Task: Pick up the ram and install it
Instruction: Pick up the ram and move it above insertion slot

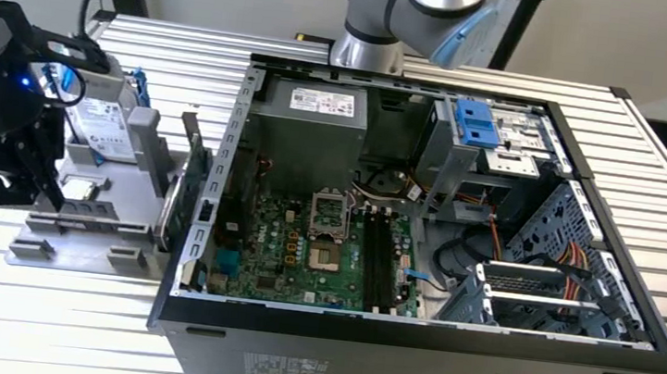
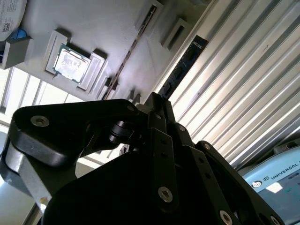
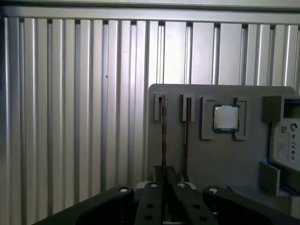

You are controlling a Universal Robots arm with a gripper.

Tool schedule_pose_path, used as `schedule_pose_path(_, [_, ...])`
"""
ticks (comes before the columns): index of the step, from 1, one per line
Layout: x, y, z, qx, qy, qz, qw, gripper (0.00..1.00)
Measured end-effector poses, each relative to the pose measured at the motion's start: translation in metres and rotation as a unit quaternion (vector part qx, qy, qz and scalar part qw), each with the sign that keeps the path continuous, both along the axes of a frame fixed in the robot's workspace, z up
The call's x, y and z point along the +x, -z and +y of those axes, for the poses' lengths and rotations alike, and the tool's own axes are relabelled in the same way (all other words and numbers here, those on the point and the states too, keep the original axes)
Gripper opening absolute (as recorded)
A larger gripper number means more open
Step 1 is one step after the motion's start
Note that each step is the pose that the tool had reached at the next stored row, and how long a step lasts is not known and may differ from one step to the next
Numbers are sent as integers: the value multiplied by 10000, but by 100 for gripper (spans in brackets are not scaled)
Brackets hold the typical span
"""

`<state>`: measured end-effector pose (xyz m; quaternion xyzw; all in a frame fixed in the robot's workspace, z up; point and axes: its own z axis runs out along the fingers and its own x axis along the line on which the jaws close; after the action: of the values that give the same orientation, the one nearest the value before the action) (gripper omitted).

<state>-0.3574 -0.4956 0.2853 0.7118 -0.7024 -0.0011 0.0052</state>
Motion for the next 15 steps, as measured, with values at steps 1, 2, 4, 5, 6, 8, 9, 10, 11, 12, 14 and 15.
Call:
schedule_pose_path(1, [0,-11,0,0,0,0,10000,0])
schedule_pose_path(2, [0,-22,0,0,0,0,10000,0])
schedule_pose_path(4, [0,-48,0,0,-1,0,10000,0])
schedule_pose_path(5, [0,-61,0,0,0,0,10000,0])
schedule_pose_path(6, [0,-74,0,0,0,0,10000,0])
schedule_pose_path(8, [0,-99,0,0,0,1,10000,0])
schedule_pose_path(9, [0,-113,0,0,0,0,10000,0])
schedule_pose_path(10, [0,-127,0,0,0,0,10000,0])
schedule_pose_path(11, [-1,-141,0,0,0,0,10000,0])
schedule_pose_path(12, [-1,-155,1,0,1,0,10000,0])
schedule_pose_path(14, [-1,-182,1,0,1,0,10000,0])
schedule_pose_path(15, [-1,-195,0,0,1,0,10000,0])
